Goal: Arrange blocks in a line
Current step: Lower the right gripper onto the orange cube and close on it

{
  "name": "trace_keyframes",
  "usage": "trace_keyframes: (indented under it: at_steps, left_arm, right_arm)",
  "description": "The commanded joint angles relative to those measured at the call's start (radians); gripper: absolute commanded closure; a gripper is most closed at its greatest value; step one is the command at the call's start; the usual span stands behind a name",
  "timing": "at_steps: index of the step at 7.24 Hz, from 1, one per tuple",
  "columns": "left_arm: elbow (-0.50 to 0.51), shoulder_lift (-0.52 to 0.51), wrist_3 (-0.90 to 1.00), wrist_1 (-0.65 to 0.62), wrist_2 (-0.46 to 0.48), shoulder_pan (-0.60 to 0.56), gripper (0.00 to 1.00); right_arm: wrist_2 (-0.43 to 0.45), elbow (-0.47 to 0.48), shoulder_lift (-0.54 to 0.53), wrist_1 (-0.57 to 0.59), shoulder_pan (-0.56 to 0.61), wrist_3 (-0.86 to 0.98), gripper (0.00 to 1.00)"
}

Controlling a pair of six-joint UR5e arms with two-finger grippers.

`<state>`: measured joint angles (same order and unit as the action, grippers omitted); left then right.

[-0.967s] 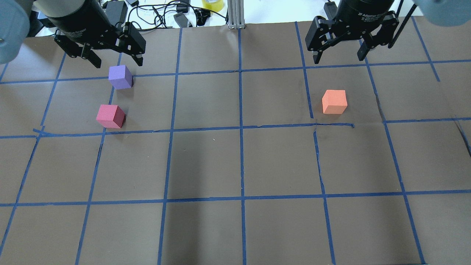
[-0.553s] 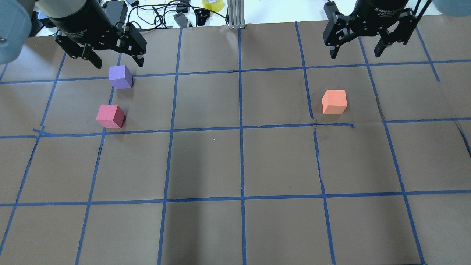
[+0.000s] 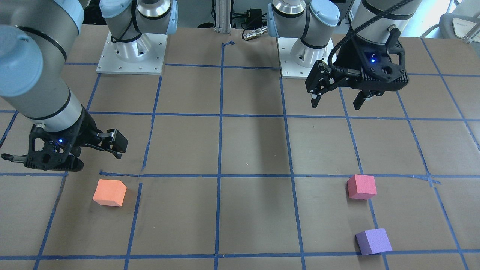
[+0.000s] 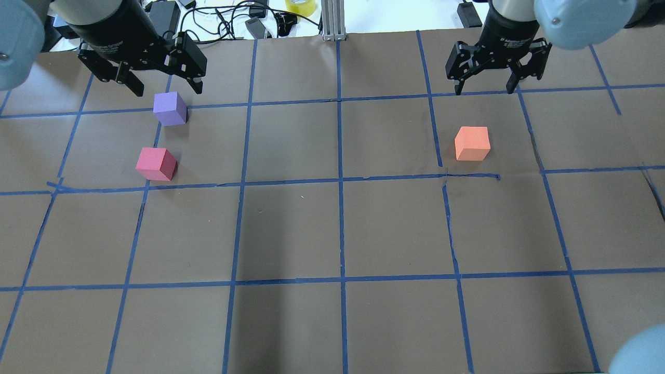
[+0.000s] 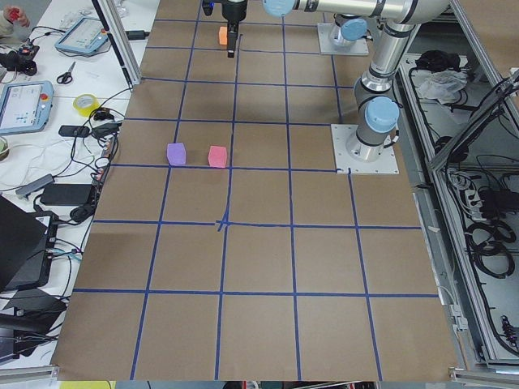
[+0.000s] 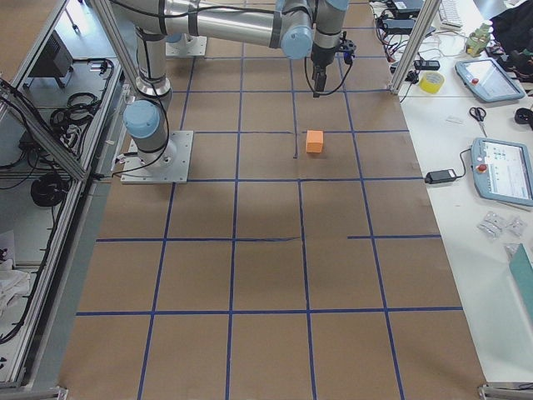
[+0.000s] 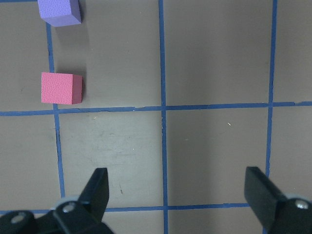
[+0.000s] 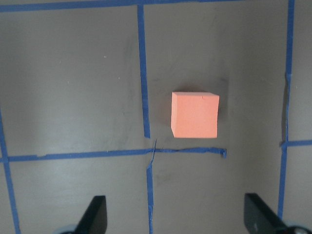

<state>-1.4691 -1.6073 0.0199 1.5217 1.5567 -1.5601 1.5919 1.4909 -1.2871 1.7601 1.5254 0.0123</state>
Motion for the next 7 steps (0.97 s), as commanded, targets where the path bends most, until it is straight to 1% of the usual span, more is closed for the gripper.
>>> trace_keyframes:
  at_steps: [1, 2, 3, 4, 7]
  left_arm:
    - [0.0, 0.001, 0.0, 0.001, 0.0, 0.0, 0.0]
    - [0.0, 0.001, 0.0, 0.0, -0.001, 0.002, 0.0]
    - [0.0, 0.004, 0.0, 0.0, 0.0, 0.002, 0.0]
    - [-0.004, 0.003, 0.0, 0.0, -0.003, 0.002, 0.0]
    - [-0.013, 0.007, -0.005, -0.002, -0.003, 0.0, 0.0]
  right_arm:
    - [-0.006, 0.15, 0.06, 0.262, -0.052, 0.034, 0.0]
    - [-0.006, 0.158, 0.104, 0.283, -0.076, 0.05, 0.0]
    - [-0.007, 0.16, 0.121, 0.277, -0.076, 0.048, 0.02]
    - [-0.006, 0.16, 0.149, 0.288, -0.079, 0.046, 0.06]
    - [-0.004, 0.16, 0.201, 0.291, -0.079, 0.041, 0.06]
